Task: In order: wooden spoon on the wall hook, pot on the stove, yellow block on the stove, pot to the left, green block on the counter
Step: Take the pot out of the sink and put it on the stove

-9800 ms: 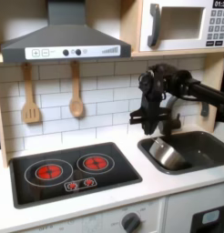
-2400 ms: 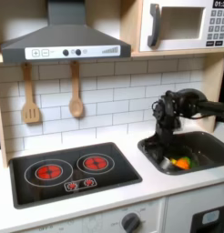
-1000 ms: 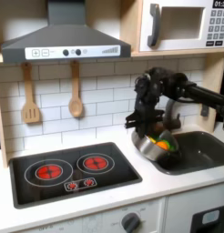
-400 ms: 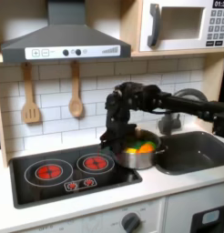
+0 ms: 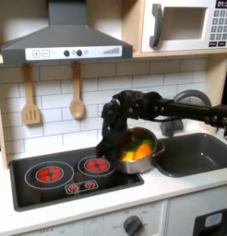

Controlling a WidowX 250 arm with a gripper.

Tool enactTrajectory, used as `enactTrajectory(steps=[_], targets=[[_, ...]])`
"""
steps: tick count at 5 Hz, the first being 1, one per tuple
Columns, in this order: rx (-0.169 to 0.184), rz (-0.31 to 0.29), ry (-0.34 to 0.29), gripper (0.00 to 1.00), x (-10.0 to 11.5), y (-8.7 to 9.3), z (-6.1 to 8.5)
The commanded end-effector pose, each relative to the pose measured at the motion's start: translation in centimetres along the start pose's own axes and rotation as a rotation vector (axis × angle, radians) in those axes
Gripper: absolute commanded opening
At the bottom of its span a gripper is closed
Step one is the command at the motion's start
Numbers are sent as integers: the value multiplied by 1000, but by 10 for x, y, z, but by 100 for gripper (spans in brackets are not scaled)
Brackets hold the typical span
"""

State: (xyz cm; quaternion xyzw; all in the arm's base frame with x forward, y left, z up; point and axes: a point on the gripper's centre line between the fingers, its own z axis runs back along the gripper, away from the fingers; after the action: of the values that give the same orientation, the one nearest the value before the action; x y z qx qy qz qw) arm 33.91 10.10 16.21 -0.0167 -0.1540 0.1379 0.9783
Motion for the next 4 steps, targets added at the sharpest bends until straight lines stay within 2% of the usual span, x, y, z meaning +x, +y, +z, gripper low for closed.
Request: enactTrajectory(steps=[1,2,4], targets=[[4,-20,-43,0,-3,2,15],[9,-7,-36,0,-4,5,18],[35,-26,-8,0,-9,7,23]])
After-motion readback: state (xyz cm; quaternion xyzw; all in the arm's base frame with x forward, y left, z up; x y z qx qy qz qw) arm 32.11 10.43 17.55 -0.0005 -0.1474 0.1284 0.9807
